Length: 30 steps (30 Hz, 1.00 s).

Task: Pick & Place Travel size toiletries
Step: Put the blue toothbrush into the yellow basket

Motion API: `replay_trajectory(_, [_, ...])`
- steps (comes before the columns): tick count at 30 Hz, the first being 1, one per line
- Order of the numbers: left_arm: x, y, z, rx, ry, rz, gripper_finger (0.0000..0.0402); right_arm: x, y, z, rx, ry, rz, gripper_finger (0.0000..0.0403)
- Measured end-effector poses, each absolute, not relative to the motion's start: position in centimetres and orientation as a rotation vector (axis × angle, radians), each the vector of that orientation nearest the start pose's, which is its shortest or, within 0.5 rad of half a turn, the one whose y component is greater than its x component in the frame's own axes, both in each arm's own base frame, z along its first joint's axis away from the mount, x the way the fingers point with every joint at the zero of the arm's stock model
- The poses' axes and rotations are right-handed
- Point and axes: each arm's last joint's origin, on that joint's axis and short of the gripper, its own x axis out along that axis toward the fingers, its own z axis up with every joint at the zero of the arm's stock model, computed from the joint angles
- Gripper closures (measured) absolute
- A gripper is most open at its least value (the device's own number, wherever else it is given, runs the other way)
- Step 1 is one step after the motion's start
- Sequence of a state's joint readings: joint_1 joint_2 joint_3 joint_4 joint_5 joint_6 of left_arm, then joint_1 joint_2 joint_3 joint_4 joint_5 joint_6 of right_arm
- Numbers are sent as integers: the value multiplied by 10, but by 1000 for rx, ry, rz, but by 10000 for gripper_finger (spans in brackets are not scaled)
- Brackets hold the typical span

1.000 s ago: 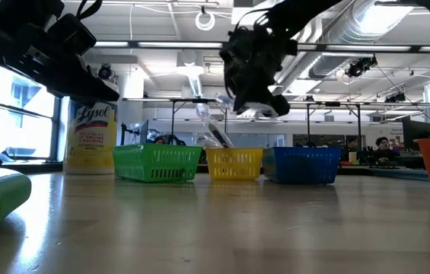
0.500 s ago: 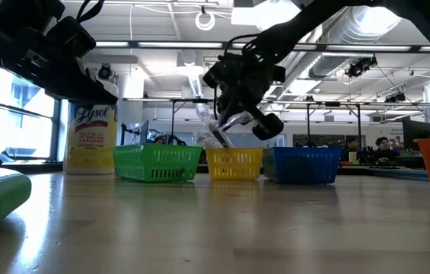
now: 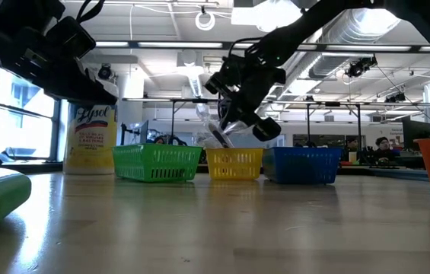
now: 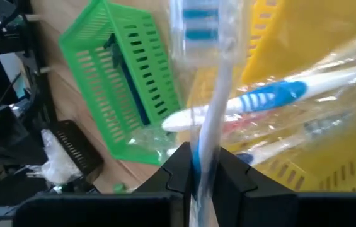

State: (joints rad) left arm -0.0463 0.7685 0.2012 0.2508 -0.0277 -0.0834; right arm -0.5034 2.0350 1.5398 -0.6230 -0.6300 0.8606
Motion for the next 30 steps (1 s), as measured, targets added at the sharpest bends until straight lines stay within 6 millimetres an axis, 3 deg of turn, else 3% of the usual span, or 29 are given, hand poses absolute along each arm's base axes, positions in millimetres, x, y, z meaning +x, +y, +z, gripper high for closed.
replay_trajectory(14, [161, -7, 176, -90, 317, -5, 400, 374, -185, 191, 1314, 1037, -330, 359])
replay_trajectory(30, [161, -7, 176, -106, 321, -2, 400, 370, -183, 192, 1321, 1065, -381, 224])
